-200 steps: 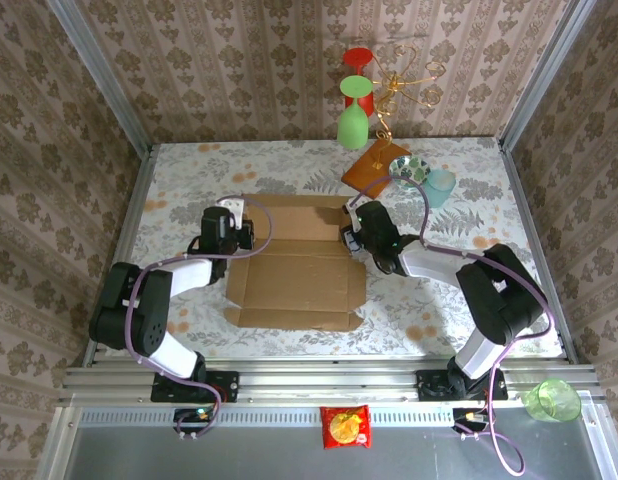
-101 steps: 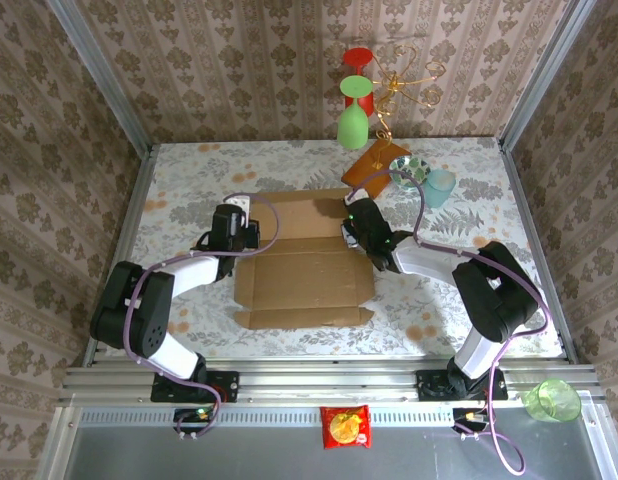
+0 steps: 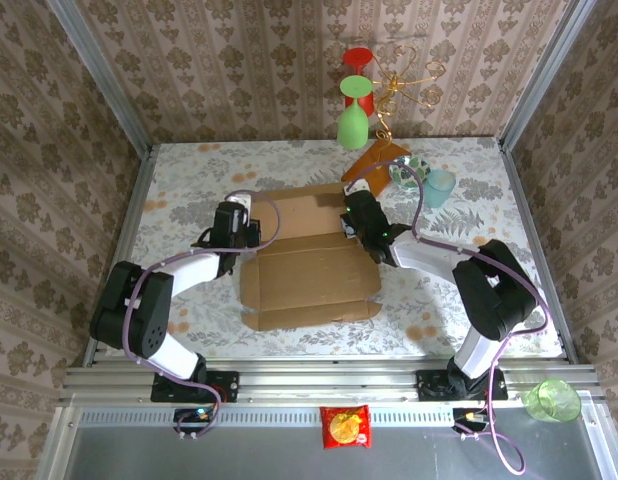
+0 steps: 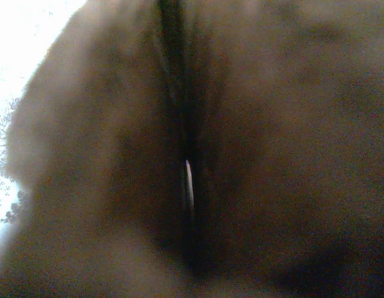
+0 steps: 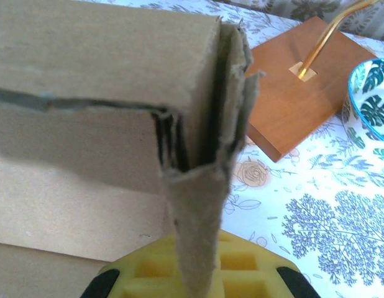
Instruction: Fold the paper box
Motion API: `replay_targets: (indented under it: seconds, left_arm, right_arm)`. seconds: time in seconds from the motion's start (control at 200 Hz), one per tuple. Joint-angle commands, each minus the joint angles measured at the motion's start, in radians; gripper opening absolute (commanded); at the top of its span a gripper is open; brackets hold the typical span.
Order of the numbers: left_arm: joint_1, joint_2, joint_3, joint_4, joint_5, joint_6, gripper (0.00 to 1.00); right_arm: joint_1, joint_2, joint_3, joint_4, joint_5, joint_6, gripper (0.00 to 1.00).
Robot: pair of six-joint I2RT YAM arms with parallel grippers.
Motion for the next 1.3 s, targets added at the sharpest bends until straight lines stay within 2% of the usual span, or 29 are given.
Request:
replay_targets:
  seconds: [0.0, 0.215, 0.385, 0.47, 0.625, 0.795, 0.86, 0.97, 1.125, 1.295]
  left_arm:
    - [-0.013, -0.009, 0.049, -0.121, -0.054, -0.042, 0.00]
    - [-0.040, -0.005, 0.081, -0.207, -0.160, -0.121, 0.00]
    - [-0.037, 0.016, 0.085, -0.197, -0.136, -0.109, 0.00]
    - [-0.022, 0.028, 0.095, -0.187, -0.094, -0.082, 0.09]
    - [0.023, 0.051, 0.123, -0.185, -0.014, -0.038, 0.19]
    - [0.037, 0.077, 0.163, -0.203, 0.001, 0.014, 0.27]
    - [0.039, 0.092, 0.182, -0.218, -0.007, 0.025, 0.25]
    - [0.036, 0.124, 0.227, -0.275, -0.057, 0.031, 0.00]
    - [0.012, 0.170, 0.301, -0.387, -0.151, 0.017, 0.00]
    - [0.003, 0.173, 0.318, -0.422, -0.139, -0.037, 0.00]
  right_arm:
    - [0.012, 0.021, 0.055, -0.084, 0.136, 0.062, 0.00]
    - [0.020, 0.031, 0.102, -0.240, 0.200, 0.137, 0.00]
    - [0.020, 0.047, 0.128, -0.309, 0.145, 0.165, 0.00]
    - [0.020, 0.052, 0.132, -0.318, 0.127, 0.160, 0.00]
    - [0.011, 0.070, 0.159, -0.345, 0.073, 0.155, 0.00]
    - [0.005, 0.096, 0.191, -0.377, 0.040, 0.166, 0.00]
    - [0.004, 0.104, 0.206, -0.395, 0.033, 0.170, 0.00]
    - [0.001, 0.121, 0.233, -0.430, 0.037, 0.191, 0.00]
    - [-0.015, 0.165, 0.310, -0.550, 0.055, 0.257, 0.00]
    - [-0.027, 0.206, 0.385, -0.643, 0.049, 0.304, 0.00]
